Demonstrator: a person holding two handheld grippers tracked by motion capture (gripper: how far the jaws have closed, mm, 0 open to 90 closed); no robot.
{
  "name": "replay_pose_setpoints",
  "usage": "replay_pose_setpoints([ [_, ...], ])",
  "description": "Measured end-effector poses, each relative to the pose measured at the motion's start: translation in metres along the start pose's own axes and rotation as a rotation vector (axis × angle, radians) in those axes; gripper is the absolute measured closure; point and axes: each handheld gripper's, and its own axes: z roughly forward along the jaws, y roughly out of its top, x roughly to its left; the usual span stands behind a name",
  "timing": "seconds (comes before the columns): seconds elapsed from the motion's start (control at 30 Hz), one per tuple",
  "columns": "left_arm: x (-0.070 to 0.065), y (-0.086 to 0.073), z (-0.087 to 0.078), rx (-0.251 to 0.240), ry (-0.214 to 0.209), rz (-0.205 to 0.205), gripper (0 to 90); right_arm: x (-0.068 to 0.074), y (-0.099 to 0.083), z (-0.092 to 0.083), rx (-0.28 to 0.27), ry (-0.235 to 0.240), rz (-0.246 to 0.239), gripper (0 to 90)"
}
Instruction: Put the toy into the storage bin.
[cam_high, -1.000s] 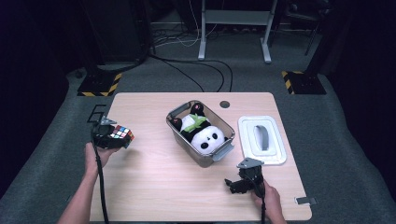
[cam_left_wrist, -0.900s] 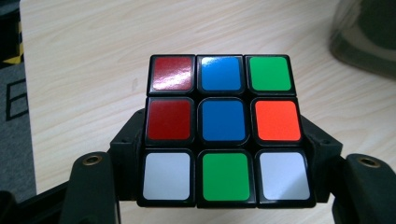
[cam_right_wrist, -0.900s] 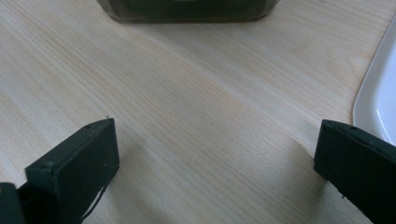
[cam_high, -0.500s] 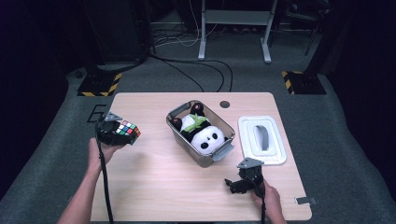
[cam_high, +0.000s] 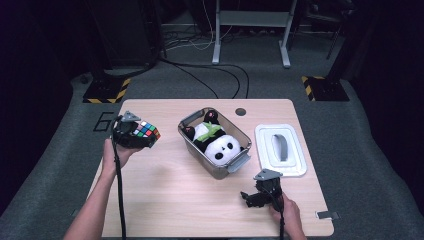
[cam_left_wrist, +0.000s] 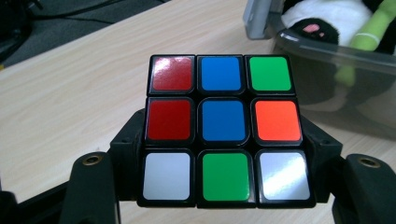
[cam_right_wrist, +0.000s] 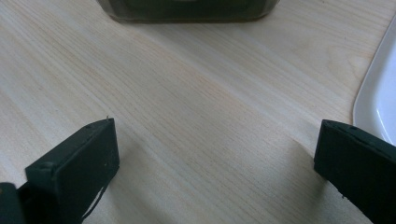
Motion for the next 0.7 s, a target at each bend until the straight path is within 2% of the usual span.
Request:
replay_pose_setpoints([
  [0.03,-0.001,0.003,0.0,0.0,-0.002,0.015,34.1,0.0,0.0,0.0,0.0,0.0,0.0,0.0],
  [0.13,-0.004,0.011,0.001,0.003,-0.01,0.02,34.1,0.0,0.0,0.0,-0.001,0.0,-0.001,0.0],
  [0.2,-0.007,0.017,0.001,0.007,-0.006,0.044,34.1,0.0,0.0,0.0,-0.001,0.0,-0.001,0.0],
  [0.3,-0.009,0.026,0.001,-0.017,-0.014,0.047,34.1,0.0,0.0,0.0,0.0,0.0,-0.001,0.0],
  [0.7,-0.018,0.053,0.008,-0.028,-0.049,0.062,34.1,0.0,0.0,0.0,-0.002,0.0,0.004,0.0],
])
